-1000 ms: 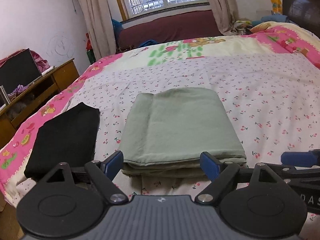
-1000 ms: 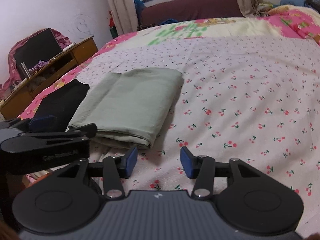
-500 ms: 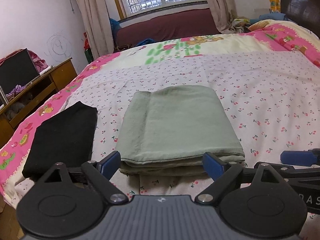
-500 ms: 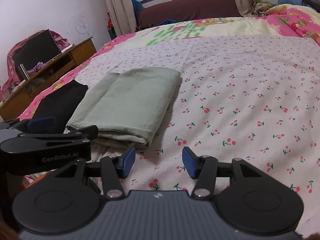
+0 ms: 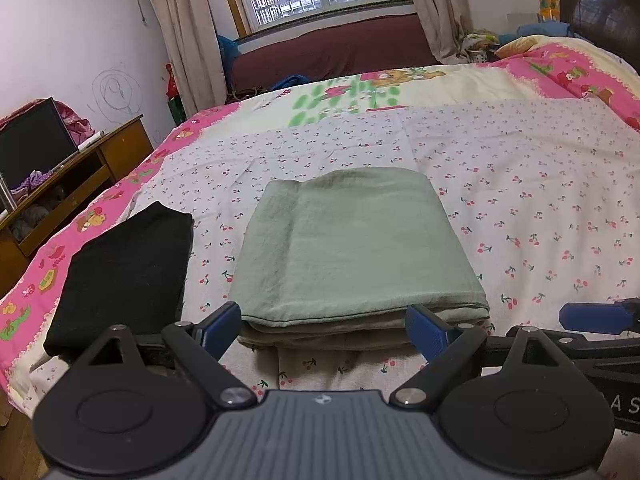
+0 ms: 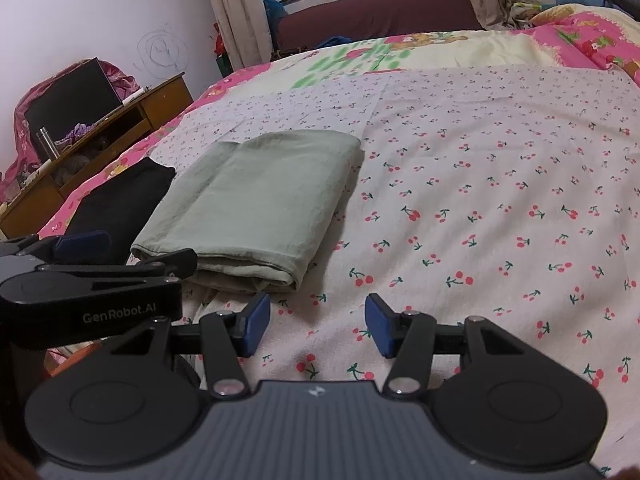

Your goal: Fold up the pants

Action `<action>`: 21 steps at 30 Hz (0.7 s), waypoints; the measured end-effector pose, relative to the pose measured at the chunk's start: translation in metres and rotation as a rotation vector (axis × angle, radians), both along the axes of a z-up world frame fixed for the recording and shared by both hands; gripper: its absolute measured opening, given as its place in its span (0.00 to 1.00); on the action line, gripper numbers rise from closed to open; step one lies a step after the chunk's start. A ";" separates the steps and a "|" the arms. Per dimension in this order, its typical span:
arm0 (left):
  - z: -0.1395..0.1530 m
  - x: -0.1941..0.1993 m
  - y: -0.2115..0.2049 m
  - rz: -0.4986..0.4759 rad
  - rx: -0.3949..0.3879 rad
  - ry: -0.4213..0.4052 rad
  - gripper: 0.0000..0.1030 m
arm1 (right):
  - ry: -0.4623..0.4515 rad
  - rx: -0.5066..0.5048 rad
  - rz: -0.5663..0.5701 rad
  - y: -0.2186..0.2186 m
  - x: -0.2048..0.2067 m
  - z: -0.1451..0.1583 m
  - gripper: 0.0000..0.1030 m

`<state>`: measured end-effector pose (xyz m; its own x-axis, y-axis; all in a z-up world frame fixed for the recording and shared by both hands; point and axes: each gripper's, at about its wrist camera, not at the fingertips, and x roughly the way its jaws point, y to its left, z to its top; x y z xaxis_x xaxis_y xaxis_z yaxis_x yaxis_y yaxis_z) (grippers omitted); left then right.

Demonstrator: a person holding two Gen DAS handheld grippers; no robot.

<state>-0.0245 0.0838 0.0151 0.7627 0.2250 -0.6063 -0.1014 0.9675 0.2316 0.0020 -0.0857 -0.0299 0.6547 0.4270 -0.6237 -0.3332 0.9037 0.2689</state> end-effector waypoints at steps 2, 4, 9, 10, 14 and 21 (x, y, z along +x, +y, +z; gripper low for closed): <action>0.000 0.000 0.000 0.000 0.001 0.001 0.99 | 0.000 -0.001 0.002 0.000 0.000 0.000 0.52; 0.000 0.000 0.000 0.000 0.002 0.001 0.99 | 0.001 -0.001 0.001 0.000 0.000 0.000 0.53; 0.000 0.000 0.000 0.000 0.001 0.000 0.99 | -0.001 -0.002 -0.001 -0.001 -0.001 -0.001 0.53; 0.000 0.000 0.000 0.000 0.001 0.001 0.99 | 0.000 -0.003 0.000 -0.001 -0.001 -0.001 0.53; 0.000 0.000 -0.001 0.000 0.004 0.001 0.99 | -0.001 -0.002 0.000 -0.001 -0.001 -0.001 0.54; -0.001 -0.001 0.000 -0.001 0.007 0.000 0.99 | -0.002 -0.003 -0.001 -0.001 -0.001 -0.002 0.54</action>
